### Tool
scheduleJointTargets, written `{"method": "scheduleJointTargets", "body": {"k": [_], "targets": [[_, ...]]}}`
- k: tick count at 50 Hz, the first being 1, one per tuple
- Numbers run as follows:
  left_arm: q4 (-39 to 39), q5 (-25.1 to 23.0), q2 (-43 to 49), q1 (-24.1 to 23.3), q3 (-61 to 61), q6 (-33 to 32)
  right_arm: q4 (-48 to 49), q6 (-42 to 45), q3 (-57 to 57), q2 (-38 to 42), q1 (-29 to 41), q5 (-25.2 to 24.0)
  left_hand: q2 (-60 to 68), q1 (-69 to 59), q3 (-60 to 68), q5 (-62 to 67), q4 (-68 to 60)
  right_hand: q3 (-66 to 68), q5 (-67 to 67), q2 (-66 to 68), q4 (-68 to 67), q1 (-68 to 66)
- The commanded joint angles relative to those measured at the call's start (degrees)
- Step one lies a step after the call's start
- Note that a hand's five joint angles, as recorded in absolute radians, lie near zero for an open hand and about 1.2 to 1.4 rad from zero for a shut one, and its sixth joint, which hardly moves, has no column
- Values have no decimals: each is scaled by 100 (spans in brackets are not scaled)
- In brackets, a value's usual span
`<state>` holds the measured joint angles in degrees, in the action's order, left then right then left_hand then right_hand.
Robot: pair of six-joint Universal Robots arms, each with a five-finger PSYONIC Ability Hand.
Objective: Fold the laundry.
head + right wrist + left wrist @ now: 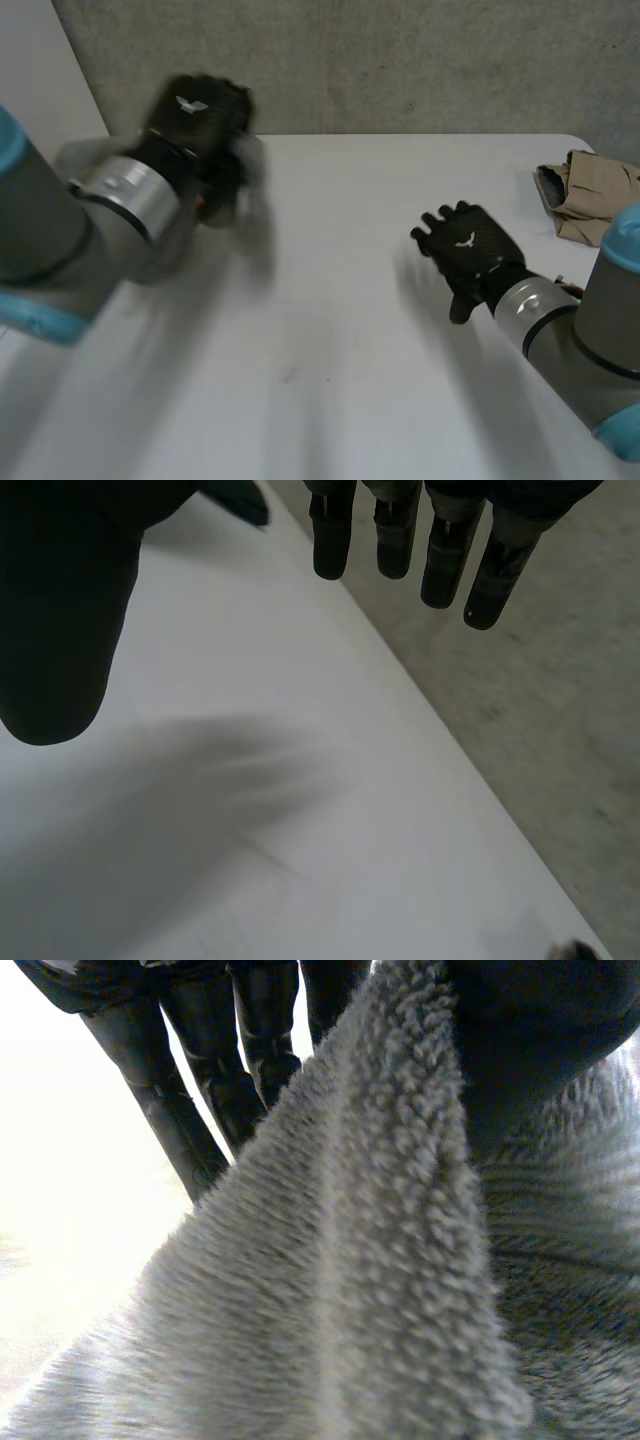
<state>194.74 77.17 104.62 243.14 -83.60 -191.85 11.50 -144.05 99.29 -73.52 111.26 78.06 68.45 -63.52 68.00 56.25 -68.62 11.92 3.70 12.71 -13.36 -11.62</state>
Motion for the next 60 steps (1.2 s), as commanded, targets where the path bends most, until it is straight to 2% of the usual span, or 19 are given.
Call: {"method": "scheduleJointTargets", "body": {"k": [1, 2, 3, 5, 7, 10, 14, 15, 21, 22, 25, 30, 34, 44, 52, 60], "targets": [[-357, -9, 796, -1523, -25, 719, 2, -422, -173, -101, -227, 263, -1801, 1308, -1756, -1581, 1818, -192, -370, -271, 336, 162], [-384, 0, 875, -1637, 1, 719, 2, -440, -181, -101, -254, 271, -3119, 2626, -3074, -2899, 3136, -192, -370, -271, 336, 162], [-445, 43, 1024, -1812, 54, 702, -7, -457, -208, -101, -297, 271, -4980, 4488, -4935, -4760, 4998, -192, -370, -271, 336, 162], [-516, 131, 1078, -1840, 98, 675, -16, -475, -225, -92, -333, 271, -5703, 5211, -5658, -5483, 5720, -192, -370, -271, 336, 162], [-603, 332, 1052, -1823, 168, 675, -16, -475, -225, -101, -368, 254, -5789, 5297, -5744, -5569, 5806, -192, -370, -271, 336, 162], [-648, 535, 973, -1735, 204, 649, -25, -475, -225, -110, -386, 245, -5773, 5280, -5728, -5553, 5790, -192, -370, -271, 336, 162], [-656, 659, 517, -1297, 125, 640, -208, -457, -243, -180, -360, 167, -5672, 5179, -5627, -5452, 5689, -192, -370, -271, 336, 162], [-656, 650, 368, -1061, 72, 631, -322, -457, -260, -198, -359, 114, -5655, 5163, -5610, -5435, 5673, -192, -370, -271, 336, 162], [-656, 615, 94, -216, -60, 544, -1998, -484, -664, -250, -368, -422, -5554, 5062, -5510, -5334, 5572, -192, -370, -271, 336, 162], [-709, 615, 94, 12, -86, 361, -2202, -475, -708, -250, -377, -449, -5504, 5012, -5459, -5284, 5522, -192, -370, -271, 336, 162], [-884, 580, 120, 277, -130, -131, -2861, -475, -814, -250, -386, -580, -5504, 5011, -5459, -5284, 5521, -192, -370, -271, 336, 162], [-1429, 518, 182, 742, -384, -1632, -3311, -440, -885, -250, -377, -476, -5520, 5028, -5476, -5300, 5538, -192, -370, -271, 336, 162], [-1527, 518, 278, 1129, -604, -2328, -3444, -457, -823, -242, -386, -484, -5537, 5045, -5492, -5317, 5555, -192, -370, -271, 336, 162], [-1079, 545, 1130, 1455, -386, -2550, -3400, -475, -489, -215, -386, -511, -5286, 4793, -5241, -5066, 5303, -192, -370, -271, 336, 162], [-1078, 597, 1781, 1675, 10, -2586, -2812, -528, -173, -189, -368, -353, -4579, 4087, -4534, -4359, 4597, -192, -370, -271, 336, 162], [-1026, 931, 2142, 1719, 274, -2594, -2319, -528, 20, -119, -342, 78, -2563, 2070, -2518, -2343, 2580, 237, 58, 158, -92, -266]]}}
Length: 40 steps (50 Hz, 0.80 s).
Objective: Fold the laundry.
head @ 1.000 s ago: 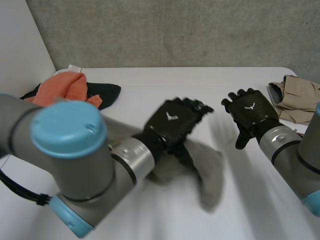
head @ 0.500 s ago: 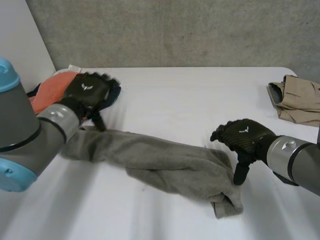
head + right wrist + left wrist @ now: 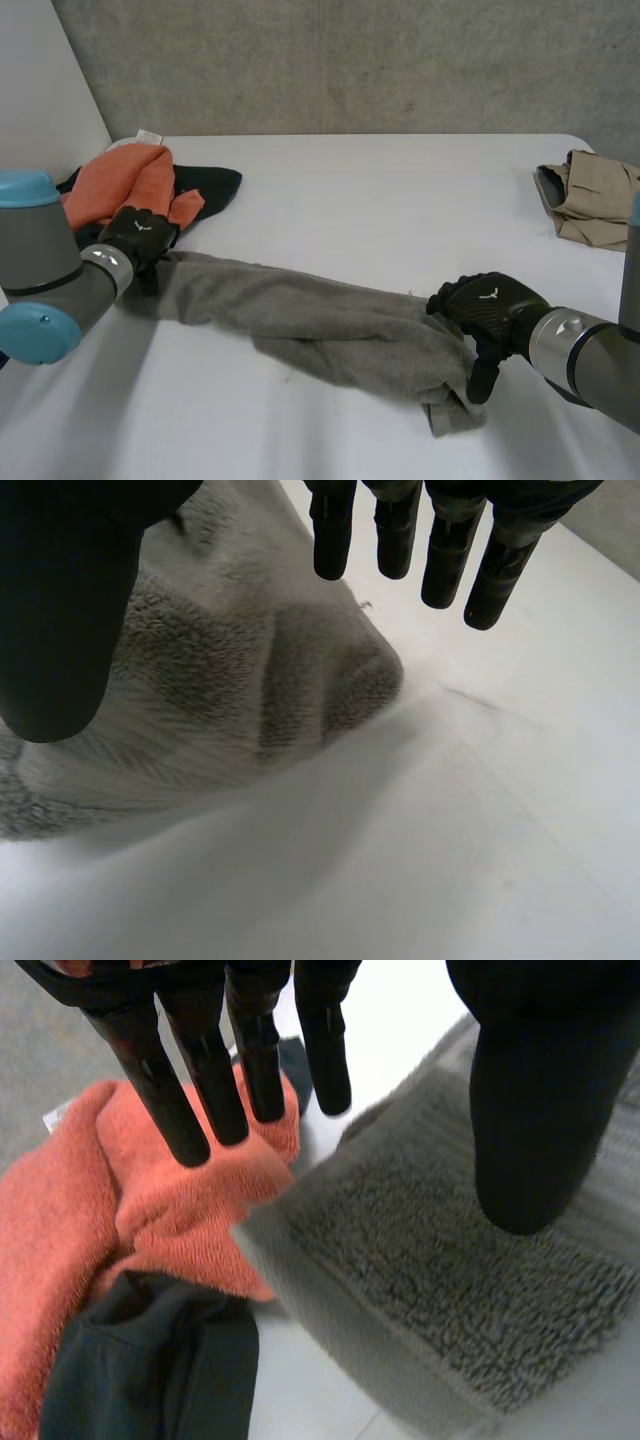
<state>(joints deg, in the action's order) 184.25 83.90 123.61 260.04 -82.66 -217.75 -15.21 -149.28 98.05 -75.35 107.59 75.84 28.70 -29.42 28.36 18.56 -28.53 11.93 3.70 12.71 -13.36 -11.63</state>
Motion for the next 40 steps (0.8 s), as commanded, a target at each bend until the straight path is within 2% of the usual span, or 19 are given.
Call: {"method": "scheduleJointTargets", "body": {"k": [1, 3, 4, 7, 8, 10, 11, 15, 22, 26, 34, 36, 40], "targets": [[23, 328, 277, 46, 207, -13, 378, -4, 153, 91, 43, 317, 1815, -1743, 1848, 1829, -1832, 286, 109, 208, -143, -316], [32, 373, 313, 46, 216, -13, 474, -4, 170, 187, 95, 344, 2287, -2215, 2320, 2301, -2304, 704, 526, 626, -560, -734], [58, 382, 330, 46, 224, -13, 501, -13, 171, 205, 104, 352, 3239, -3167, 3272, 3253, -3256, 891, 713, 812, -747, -920], [128, 382, 330, 37, 233, -13, 658, -13, 171, 275, 131, 352, 4355, -4283, 4388, 4369, -4372, 1846, 1668, 1768, -1702, -1876], [207, 391, 322, 29, 233, -13, 711, -13, 171, 293, 131, 344, 5122, -5051, 5156, 5136, -5139, 2134, 1956, 2056, -1991, -2164], [295, 391, 304, 11, 242, -13, 808, -13, 162, 354, 140, 352, 5130, -5058, 5164, 5144, -5147, 2839, 2662, 2761, -2696, -2869], [348, 391, 295, 2, 251, -13, 887, -13, 127, 433, 140, 353, 5130, -5058, 5164, 5144, -5147, 3993, 3815, 3914, -3849, -4022], [602, 391, 234, -50, 268, -13, 1089, -13, 13, 504, 140, 353, 5130, -5058, 5164, 5144, -5147, 6802, 6624, 6723, -6658, -6831], [1016, 408, 111, -252, 917, 4, 1678, 57, -584, 530, 157, 370, 5130, -5058, 5164, 5144, -5147, 6807, 6630, 6729, -6664, -6837], [1314, 452, 102, -472, 1708, 31, 2047, 48, -1313, 688, 175, 554, 5130, -5058, 5164, 5144, -5147, 6807, 6630, 6729, -6664, -6837], [2166, 1049, 75, -1008, 3247, 57, 3099, 232, -2948, 909, 351, 1134, 5130, -5058, 5164, 5144, -5147, 6807, 6630, 6729, -6664, -6837], [2518, 1146, 49, -1166, 3415, 57, 3374, 259, -3046, 865, 359, 1178, 5130, -5058, 5164, 5144, -5147, 6807, 6630, 6729, -6664, -6837], [2730, 1129, -249, -1421, 3310, 57, 3499, 286, -2985, 636, 386, 1179, 5130, -5058, 5164, 5144, -5147, 6807, 6630, 6729, -6664, -6837]]}}
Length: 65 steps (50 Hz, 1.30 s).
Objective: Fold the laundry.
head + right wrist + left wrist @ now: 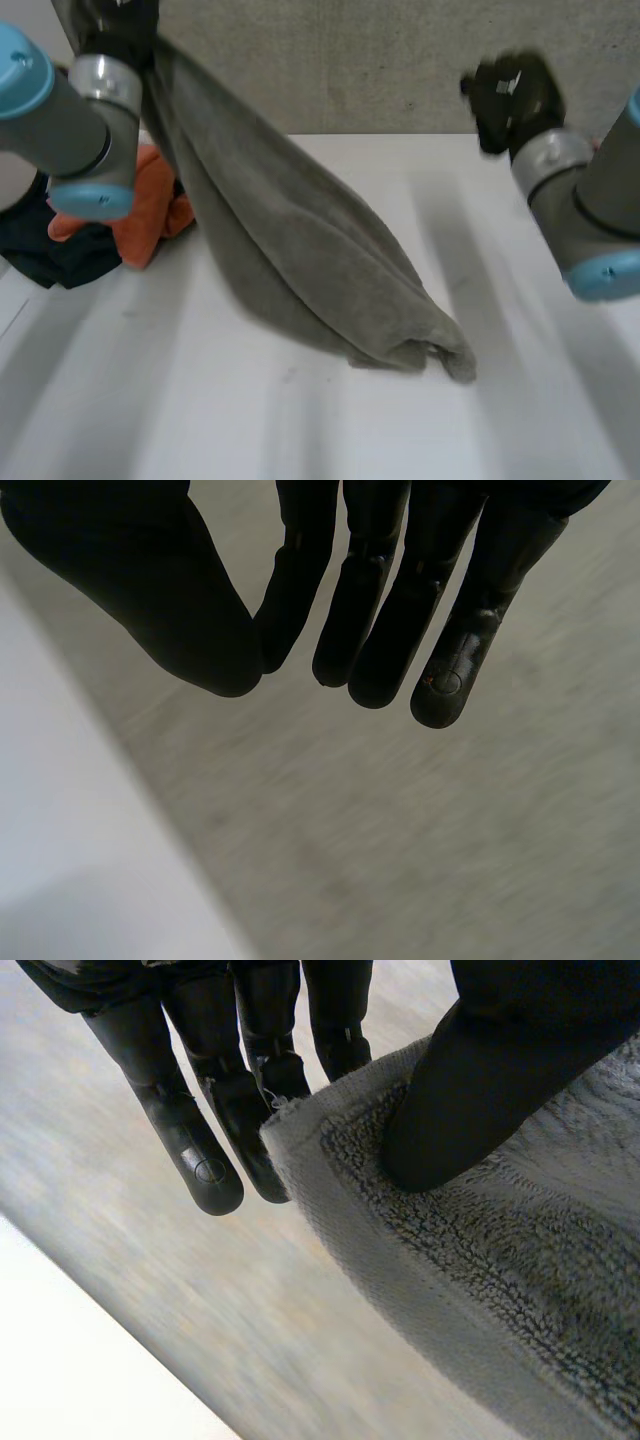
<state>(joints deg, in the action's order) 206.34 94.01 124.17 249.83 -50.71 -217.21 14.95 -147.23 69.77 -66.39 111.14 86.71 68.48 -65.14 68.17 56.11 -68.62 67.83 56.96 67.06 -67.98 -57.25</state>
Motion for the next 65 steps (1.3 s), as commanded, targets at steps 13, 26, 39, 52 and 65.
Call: {"method": "scheduleJointTargets", "body": {"k": [13, 26, 39, 52, 65], "targets": [[609, -541, -1992, -681, -2601, 21, -1062, -340, 521, -33, -65, -363, 1152, -1486, 1183, 1389, -1138, -5783, -5696, -5706, 5798, 4725], [539, -822, -3487, -875, -3507, 73, -2329, -2222, -604, 1110, -382, -2816, 1152, -1486, 1183, 1389, -1138, -5783, -5696, -5706, 5798, 4725], [530, -972, -4516, -892, -3806, 320, -2479, -2740, -1140, 2253, -294, -3151, 1152, -1486, 1183, 1389, -1138, -5783, -5696, -5706, 5798, 4725], [548, -981, -4604, -769, -3806, 320, -3102, -3049, -1360, 2728, -66, -4161, 1152, -1486, 1183, 1389, -1138, -752, -665, -675, 768, -306], [601, -981, -3892, -611, -3376, 320, -2621, -2882, -2213, 2334, -206, -2512, 1152, -1486, 1183, 1389, -1138, 1217, 1304, 1294, -1202, -2275]]}}
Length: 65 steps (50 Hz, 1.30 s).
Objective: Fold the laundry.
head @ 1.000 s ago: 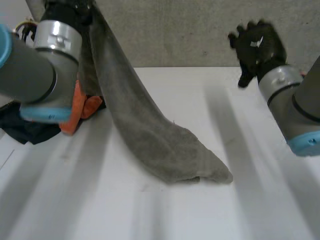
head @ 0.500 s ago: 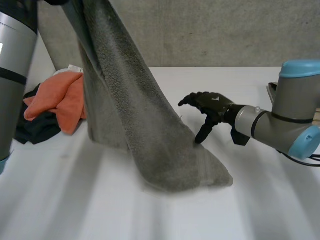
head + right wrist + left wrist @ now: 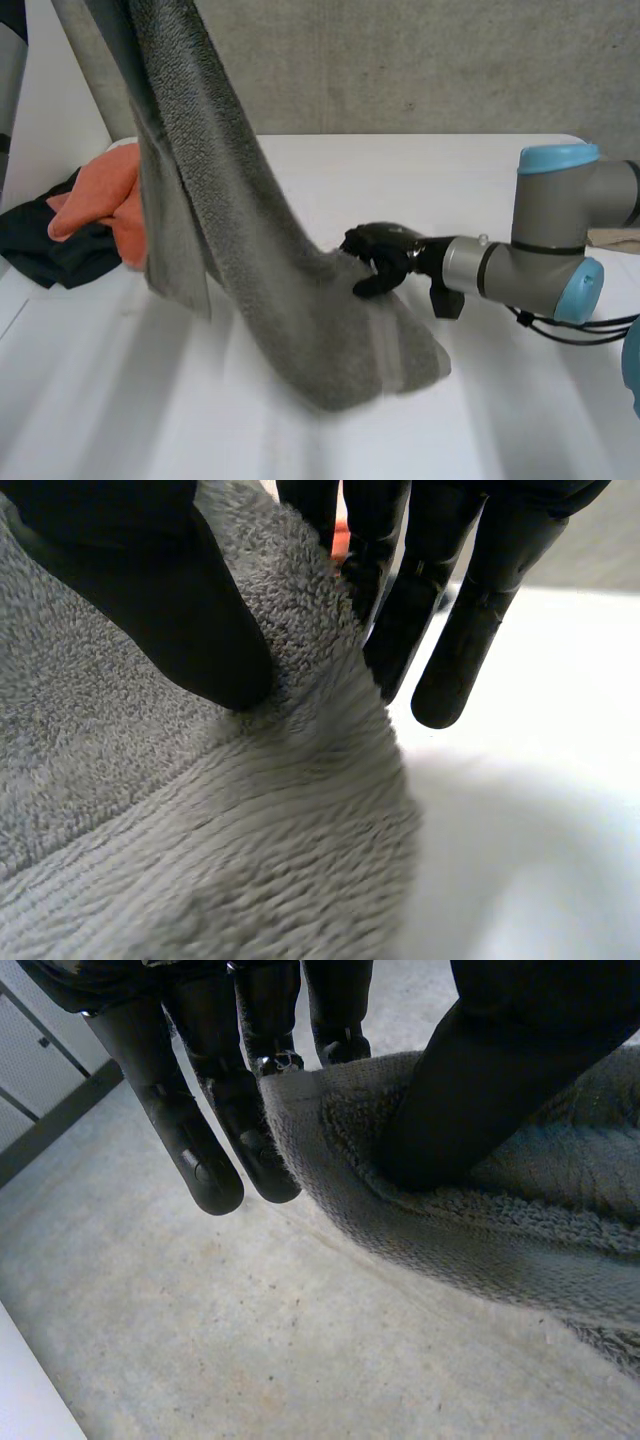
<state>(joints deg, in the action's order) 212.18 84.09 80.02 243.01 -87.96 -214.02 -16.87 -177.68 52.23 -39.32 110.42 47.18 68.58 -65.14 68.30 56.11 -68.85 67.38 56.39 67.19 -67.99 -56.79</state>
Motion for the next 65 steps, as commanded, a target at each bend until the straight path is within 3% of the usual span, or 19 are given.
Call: {"method": "scheduleJointTargets", "body": {"k": [1, 7, 10, 16, 23, 28, 35, 40, 46, 49, 55, 65], "targets": [[16, 20, 619, 71, 445, 0, 1023, 181, -460, -670, -196, 1835, 1142, -1486, 1169, 1389, -1115, 1262, 1361, 1281, -1201, -2321], [25, 292, 1620, 106, 1912, -17, 2906, 137, -126, -1796, -293, 2910, 1142, -1486, 1169, 1389, -1115, 1262, 1361, 1281, -1201, -2321], [34, 669, 2042, 132, 2545, -35, 3531, 207, 208, -2438, -337, 3095, 1142, -1486, 1169, 1389, -1115, 1262, 1361, 1281, -1201, -2321], [253, 1013, 2562, 334, 2890, 0, 3647, 233, 726, -2949, -469, 3087, 1142, -1486, 1169, 1389, -1115, 1262, 1361, 1281, -1201, -2321], [666, 978, 2782, 361, 1942, 9, 3638, 874, 1640, -3169, -478, 3087, 1142, -1486, 1169, 1389, -1115, 1262, 1361, 1281, -1201, -2321], [693, 943, 2799, 370, 705, 35, 3585, 2093, 2658, -3178, -495, 3113, 1142, -1486, 1169, 1389, -1115, 1262, 1361, 1281, -1201, -2321], [693, 785, 2843, 370, -809, 115, 3261, 3176, 3959, -3082, -469, 3087, 1142, -1486, 1169, 1389, -1115, 1262, 1361, 1281, -1201, -2321], [693, 477, 2984, 317, -1556, 150, 3198, 3406, 4453, -2915, -478, 3069, 1142, -1486, 1169, 1389, -1115, 1262, 1361, 1281, -1201, -2321], [693, 495, 2694, 370, -1760, 150, 3172, 3380, 4603, -2862, -548, 2973, 1142, -1486, 1169, 1389, -1115, 1262, 1361, 1281, -1201, -2321], [684, 495, 2536, 405, -1760, 158, 3111, 3284, 4594, -2870, -758, 2718, 1142, -1486, 1169, 1389, -1115, -1936, -1837, -1916, 1997, 876], [667, 503, 2439, 431, -1751, 237, 2953, 2757, 4314, -2774, -1022, 2480, 1142, -1486, 1169, 1389, -1115, -3993, -3894, -3974, 4054, 2934], [658, 503, 2404, 440, -1716, 308, 1793, 2721, 3505, -2501, -1418, 2287, 1142, -1486, 1169, 1389, -1115, -3948, -3848, -3928, 4008, 2888]]}}
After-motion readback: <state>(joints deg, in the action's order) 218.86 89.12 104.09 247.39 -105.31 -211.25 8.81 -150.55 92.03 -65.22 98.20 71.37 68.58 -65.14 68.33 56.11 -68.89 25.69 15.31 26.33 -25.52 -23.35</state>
